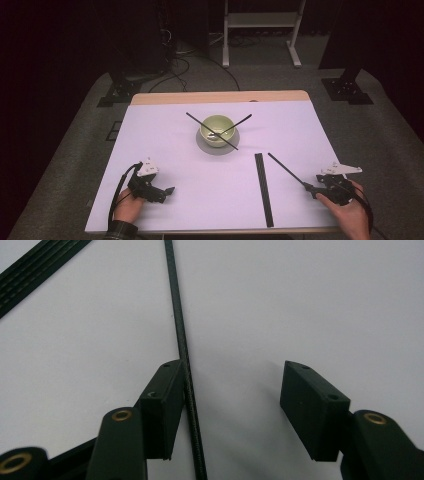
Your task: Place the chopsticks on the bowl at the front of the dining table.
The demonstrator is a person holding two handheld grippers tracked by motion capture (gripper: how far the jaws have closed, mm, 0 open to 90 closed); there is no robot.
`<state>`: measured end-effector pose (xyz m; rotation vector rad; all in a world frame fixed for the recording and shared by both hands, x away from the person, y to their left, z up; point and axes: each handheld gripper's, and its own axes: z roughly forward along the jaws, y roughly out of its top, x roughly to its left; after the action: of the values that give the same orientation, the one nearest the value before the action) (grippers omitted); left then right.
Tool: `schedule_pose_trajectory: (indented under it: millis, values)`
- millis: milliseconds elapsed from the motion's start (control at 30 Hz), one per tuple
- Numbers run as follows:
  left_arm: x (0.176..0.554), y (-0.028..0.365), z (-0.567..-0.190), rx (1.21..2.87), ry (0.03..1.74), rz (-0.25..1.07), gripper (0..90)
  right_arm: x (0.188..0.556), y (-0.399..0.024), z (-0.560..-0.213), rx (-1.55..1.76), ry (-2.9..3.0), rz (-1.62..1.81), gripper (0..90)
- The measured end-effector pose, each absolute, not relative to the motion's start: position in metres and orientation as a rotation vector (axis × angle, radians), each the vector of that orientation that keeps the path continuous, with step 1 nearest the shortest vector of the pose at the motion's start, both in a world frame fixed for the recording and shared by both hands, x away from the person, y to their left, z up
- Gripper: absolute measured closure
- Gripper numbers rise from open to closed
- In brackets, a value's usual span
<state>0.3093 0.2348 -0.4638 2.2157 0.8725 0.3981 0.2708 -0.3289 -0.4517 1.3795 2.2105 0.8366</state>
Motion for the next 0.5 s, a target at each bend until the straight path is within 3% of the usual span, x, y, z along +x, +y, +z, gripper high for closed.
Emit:
schedule_pose_trajectory:
  millis: [500]
  values:
    - [0.309,0.235,-0.464,2.216,0.872,0.398,0.0,0.283,-0.342,-0.452,1.400,2.181,0.828,41.5]
